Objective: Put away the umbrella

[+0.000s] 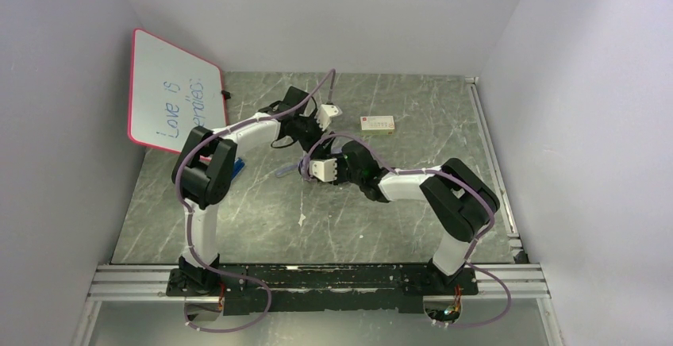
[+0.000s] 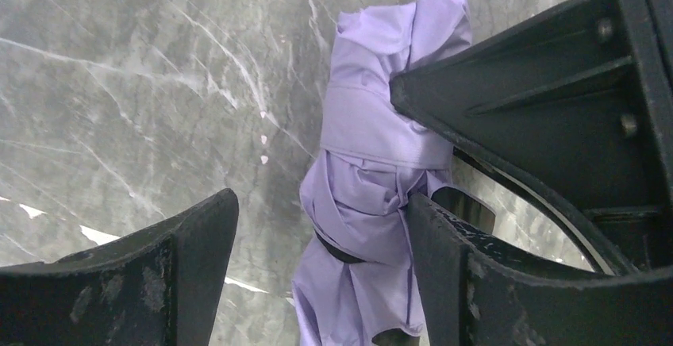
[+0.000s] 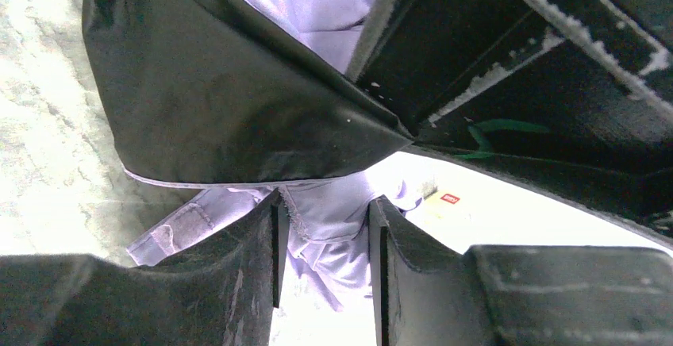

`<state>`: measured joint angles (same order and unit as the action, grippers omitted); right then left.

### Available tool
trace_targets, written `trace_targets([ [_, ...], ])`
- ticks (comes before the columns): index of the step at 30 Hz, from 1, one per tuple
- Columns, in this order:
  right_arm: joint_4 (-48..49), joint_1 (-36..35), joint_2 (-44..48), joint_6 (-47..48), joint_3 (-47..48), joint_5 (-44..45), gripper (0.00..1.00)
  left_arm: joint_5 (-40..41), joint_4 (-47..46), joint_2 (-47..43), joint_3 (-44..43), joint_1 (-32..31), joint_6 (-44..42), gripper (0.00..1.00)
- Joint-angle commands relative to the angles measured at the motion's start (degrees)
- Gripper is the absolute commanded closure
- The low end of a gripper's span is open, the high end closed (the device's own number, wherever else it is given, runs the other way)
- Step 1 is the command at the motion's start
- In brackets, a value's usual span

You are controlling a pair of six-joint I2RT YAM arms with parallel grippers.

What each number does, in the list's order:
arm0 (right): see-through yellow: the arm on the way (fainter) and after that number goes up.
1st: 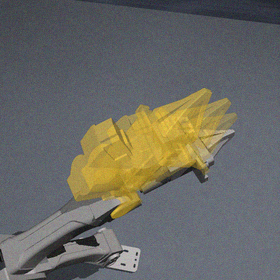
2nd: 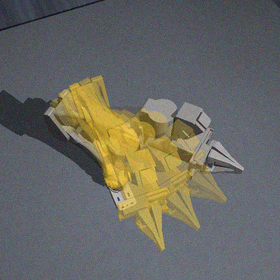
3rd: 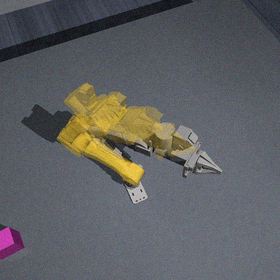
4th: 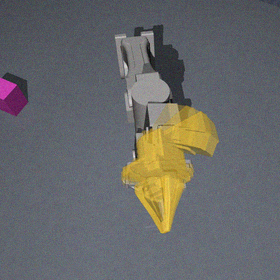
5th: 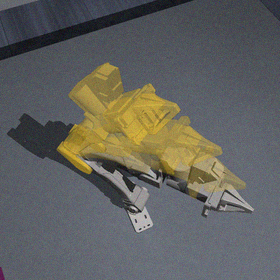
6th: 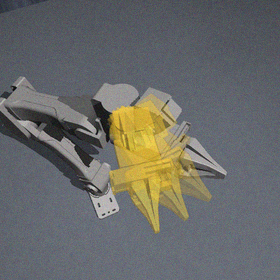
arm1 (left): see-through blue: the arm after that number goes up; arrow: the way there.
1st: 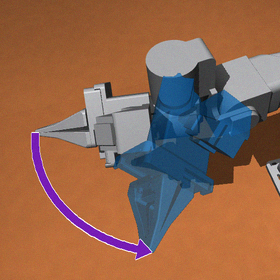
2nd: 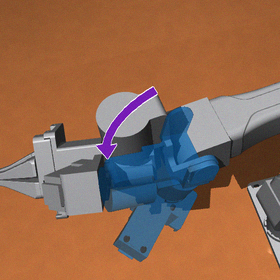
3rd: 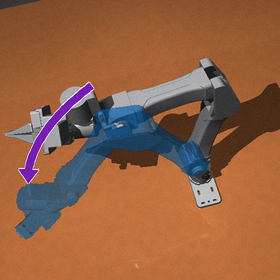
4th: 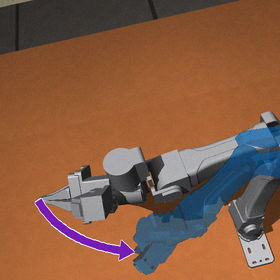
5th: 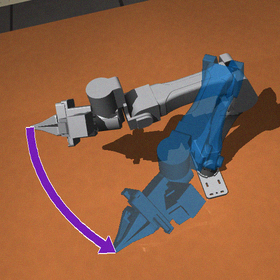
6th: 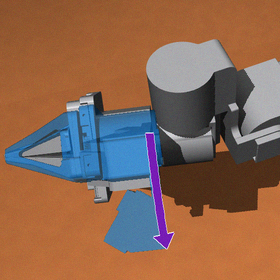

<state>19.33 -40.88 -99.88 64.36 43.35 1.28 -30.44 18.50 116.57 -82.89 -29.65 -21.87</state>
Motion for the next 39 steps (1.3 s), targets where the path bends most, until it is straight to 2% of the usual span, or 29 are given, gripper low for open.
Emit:
trace_targets([
  [1,-15.4,-0.1,-3.7,-2.5,-3.4,1.0,0.77,0.7,5.7,1.5,0.9,0.5,-0.5,0.22],
  [3,-15.5,-0.5,-3.9,-2.9,-3.1,1.4,0.77,1.0,6.4,1.7,1.4,0.4,-0.8,0.32],
  [5,-15.5,-0.8,-3.9,-3.4,-3.0,1.5,0.77,1.9,7.1,2.0,1.7,0.3,-0.8,0.37],
  [12,-13.7,-2.0,-2.3,-5.9,-3.8,0.7,0.77,5.4,7.3,1.7,3.9,-1.9,-2.5,0.36],
  [16,-12.7,-2.3,-1.2,-7.5,-4.5,0.3,0.77,5.9,7.6,2.2,5.4,-3.1,-2.9,0.41],
  [21,-12.9,-2.4,-1.3,-8.0,-4.5,0.8,0.77,5.6,7.5,2.3,8.0,-4.5,-3.2,0.4],
  [23,-12.9,-2.6,-1.2,-8.2,-4.6,0.8,0.77,6.1,7.6,2.8,8.3,-4.8,-3.1,0.49],
  [30,-12.3,-2.9,-0.1,-9.0,-5.1,0.9,0.76,9.5,8.4,3.9,6.8,-4.8,-3.3,0.94],
  [34,-11.1,-3.4,2.3,-10.5,-6.0,0.7,0.69,11.0,7.7,3.1,7.3,-5.0,-3.2,0.95],
  [36,-10.6,-3.9,5.0,-12.6,-6.6,0.3,0.54,11.9,6.6,2.2,8.2,-5.3,-3.4,0.95],
  [39,-6.6,-4.3,11.1,-17.0,-8.9,-0.1,0.43,12.4,5.5,1.6,9.3,-5.6,-3.7,0.95],
])
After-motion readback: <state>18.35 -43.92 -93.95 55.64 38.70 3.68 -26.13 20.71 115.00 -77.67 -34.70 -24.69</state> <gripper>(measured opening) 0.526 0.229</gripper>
